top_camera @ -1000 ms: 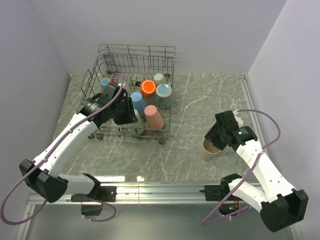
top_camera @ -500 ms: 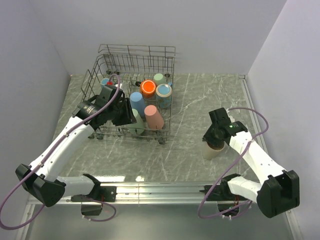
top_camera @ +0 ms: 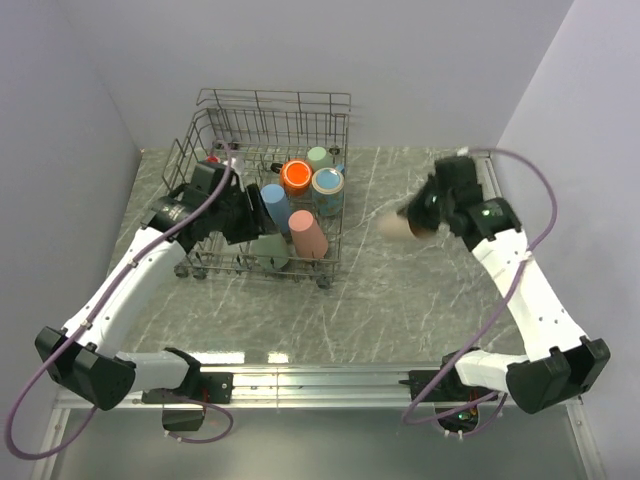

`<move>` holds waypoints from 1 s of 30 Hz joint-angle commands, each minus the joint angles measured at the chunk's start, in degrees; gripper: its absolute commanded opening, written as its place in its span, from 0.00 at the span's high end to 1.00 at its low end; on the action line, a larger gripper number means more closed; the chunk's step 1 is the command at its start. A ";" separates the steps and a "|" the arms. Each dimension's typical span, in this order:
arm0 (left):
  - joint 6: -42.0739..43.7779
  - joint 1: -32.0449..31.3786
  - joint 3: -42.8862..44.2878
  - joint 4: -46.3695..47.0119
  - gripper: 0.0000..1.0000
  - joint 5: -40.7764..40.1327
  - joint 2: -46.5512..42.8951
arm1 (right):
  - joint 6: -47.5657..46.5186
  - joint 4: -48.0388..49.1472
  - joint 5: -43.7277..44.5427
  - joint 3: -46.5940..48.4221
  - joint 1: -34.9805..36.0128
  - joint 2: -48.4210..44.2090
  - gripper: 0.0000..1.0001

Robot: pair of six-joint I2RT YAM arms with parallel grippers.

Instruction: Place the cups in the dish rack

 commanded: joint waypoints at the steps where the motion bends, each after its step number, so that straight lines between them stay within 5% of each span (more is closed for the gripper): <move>1: -3.86 3.99 1.66 7.92 0.38 12.83 -0.27 | 0.03 10.62 -11.89 9.68 0.00 1.82 1.00; 11: -10.45 7.95 8.07 19.62 0.36 25.34 3.51 | 31.28 60.95 -38.26 0.31 -0.01 10.88 1.00; 23: -20.56 8.48 -2.30 39.04 0.28 31.07 4.48 | 48.55 85.33 -43.03 -4.62 0.26 17.03 1.00; 30: -23.64 8.48 -2.91 50.98 0.21 32.74 5.27 | 50.67 86.94 -44.43 -6.12 0.43 16.95 1.00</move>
